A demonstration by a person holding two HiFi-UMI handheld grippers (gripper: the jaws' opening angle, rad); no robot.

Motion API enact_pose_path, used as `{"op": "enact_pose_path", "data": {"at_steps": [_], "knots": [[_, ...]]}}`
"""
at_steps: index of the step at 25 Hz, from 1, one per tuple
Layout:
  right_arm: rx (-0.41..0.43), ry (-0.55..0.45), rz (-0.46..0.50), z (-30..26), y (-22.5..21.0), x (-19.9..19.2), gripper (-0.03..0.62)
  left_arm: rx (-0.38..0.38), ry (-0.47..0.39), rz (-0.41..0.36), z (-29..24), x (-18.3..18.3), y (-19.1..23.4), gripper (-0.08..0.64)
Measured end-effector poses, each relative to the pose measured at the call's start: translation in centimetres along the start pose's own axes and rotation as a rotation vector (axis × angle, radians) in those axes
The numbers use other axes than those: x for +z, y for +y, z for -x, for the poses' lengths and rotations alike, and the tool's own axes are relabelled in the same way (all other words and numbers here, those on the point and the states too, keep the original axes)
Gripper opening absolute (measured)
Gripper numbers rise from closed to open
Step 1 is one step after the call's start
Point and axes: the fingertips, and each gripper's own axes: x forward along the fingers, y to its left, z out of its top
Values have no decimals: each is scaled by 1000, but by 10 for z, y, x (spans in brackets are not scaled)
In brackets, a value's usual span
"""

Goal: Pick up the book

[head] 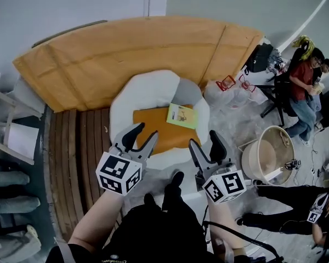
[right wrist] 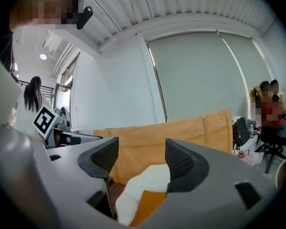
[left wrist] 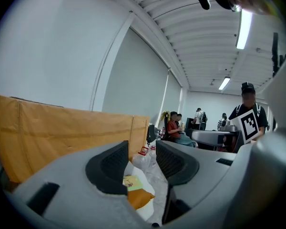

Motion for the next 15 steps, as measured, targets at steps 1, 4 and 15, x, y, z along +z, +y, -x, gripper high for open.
{"op": "enact_pose_path", "data": {"at_steps": [1, 4, 15], "knots": [[-4, 1, -3, -3, -9, 0, 295, -3, 6, 3, -10, -1, -1, 169], [-16, -2, -19, -15, -42, -2, 295, -8, 23, 1, -45, 0, 0, 169], [-27, 24, -90, -60, -188, 7, 295, -3, 92, -16, -203, 21, -23, 172]]}}
